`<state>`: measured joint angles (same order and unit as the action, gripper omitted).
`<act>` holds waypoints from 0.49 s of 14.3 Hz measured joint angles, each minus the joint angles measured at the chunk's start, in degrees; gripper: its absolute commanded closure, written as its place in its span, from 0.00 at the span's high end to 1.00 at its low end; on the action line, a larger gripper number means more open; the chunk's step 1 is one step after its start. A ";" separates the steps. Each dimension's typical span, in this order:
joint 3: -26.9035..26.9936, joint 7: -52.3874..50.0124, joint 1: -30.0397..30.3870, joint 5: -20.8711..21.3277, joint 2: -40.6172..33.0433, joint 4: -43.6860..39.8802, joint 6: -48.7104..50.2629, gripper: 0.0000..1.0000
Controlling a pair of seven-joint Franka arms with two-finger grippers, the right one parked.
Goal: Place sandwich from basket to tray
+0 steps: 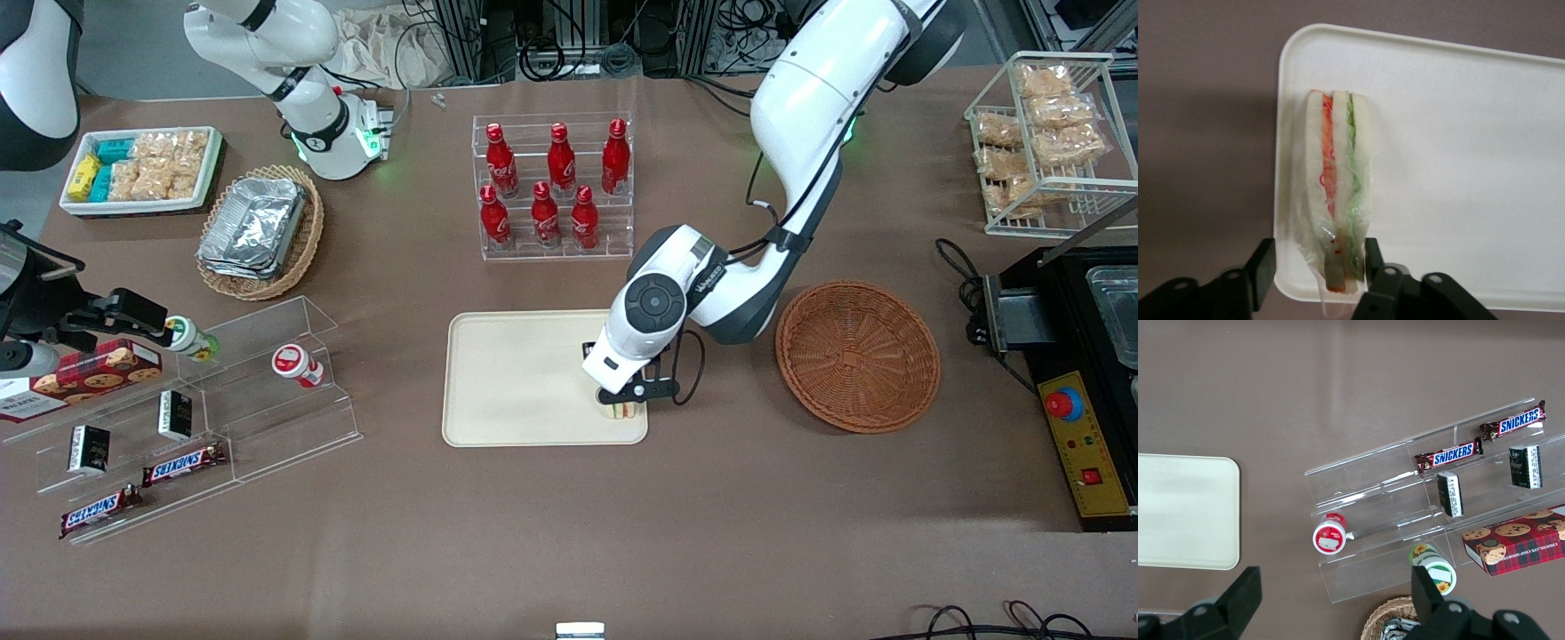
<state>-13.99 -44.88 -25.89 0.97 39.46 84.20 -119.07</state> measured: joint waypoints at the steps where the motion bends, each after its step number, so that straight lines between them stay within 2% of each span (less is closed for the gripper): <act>1: 0.25 0.00 0.32 0.03 -0.96 -0.68 2.69 1.00; 4: 0.59 1.80 2.93 0.32 -6.47 -1.21 12.71 1.00; 7: 0.86 10.87 7.79 0.51 -12.32 -0.66 20.84 1.00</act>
<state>-13.14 -34.01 -18.10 1.48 27.14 83.54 -98.22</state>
